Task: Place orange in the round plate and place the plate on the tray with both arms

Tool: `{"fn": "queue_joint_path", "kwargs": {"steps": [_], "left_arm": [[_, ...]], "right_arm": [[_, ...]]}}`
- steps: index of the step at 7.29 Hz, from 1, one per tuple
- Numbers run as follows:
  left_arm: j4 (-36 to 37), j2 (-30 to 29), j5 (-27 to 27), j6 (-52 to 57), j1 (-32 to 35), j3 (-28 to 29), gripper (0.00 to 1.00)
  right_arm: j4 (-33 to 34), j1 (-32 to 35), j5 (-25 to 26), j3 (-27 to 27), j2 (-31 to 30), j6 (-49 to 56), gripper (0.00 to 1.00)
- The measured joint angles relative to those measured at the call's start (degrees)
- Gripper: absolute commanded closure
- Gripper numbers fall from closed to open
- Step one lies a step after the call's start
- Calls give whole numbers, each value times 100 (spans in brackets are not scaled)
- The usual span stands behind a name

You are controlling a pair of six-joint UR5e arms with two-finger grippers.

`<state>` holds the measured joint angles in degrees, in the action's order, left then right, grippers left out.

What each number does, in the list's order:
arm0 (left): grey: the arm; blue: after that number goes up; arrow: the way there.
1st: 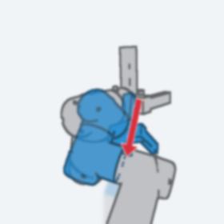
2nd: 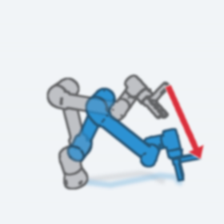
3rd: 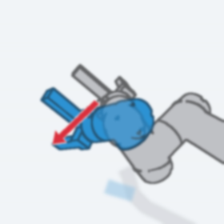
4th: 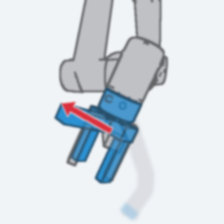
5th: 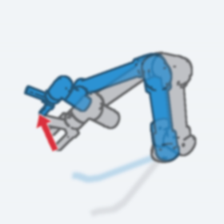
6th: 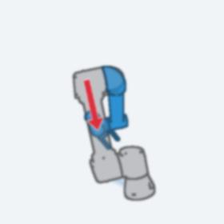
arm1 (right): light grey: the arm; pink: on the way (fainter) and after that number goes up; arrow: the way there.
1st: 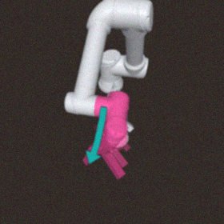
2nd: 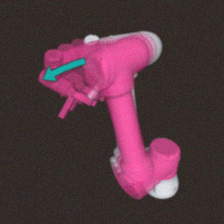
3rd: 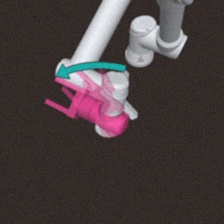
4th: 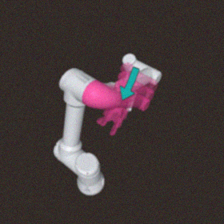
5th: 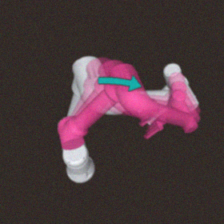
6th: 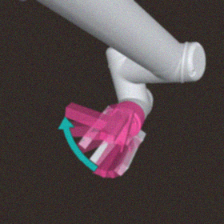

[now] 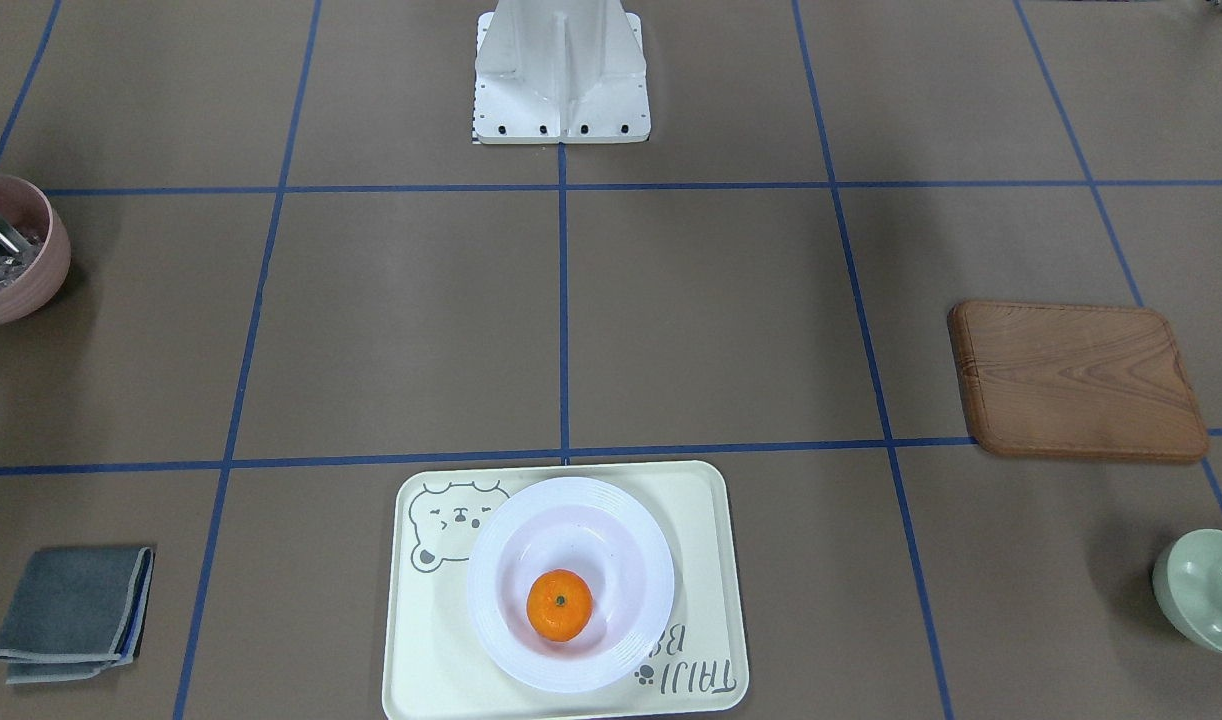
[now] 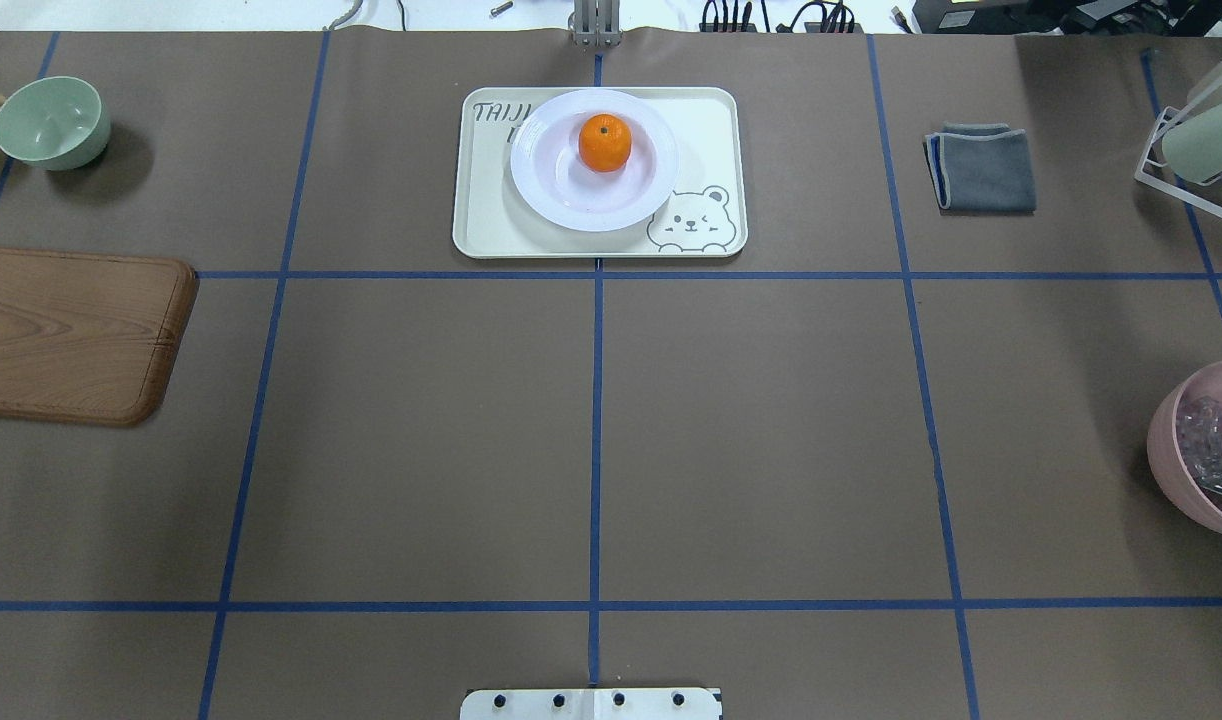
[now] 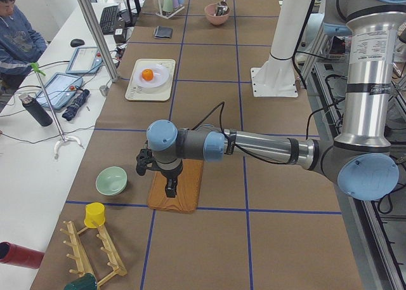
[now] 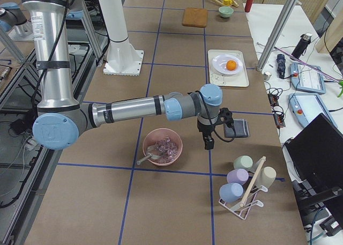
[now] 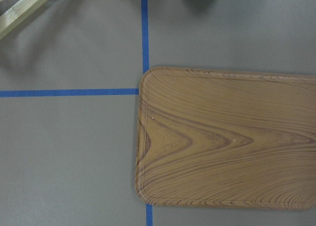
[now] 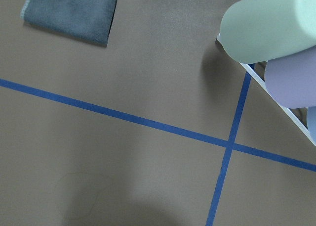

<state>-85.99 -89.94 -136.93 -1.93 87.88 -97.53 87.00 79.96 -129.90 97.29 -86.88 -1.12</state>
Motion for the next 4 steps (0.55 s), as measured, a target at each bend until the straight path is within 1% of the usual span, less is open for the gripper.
{"fn": "queue_joint_path", "kwargs": {"steps": [2, 4], "left_arm": [[32, 29, 371, 289, -7, -112, 2], [46, 84, 591, 450, -10, -146, 2]], "right_arm": [[42, -95, 75, 5, -17, 78, 0], [331, -47, 65, 107, -3, 231, 0]]}}
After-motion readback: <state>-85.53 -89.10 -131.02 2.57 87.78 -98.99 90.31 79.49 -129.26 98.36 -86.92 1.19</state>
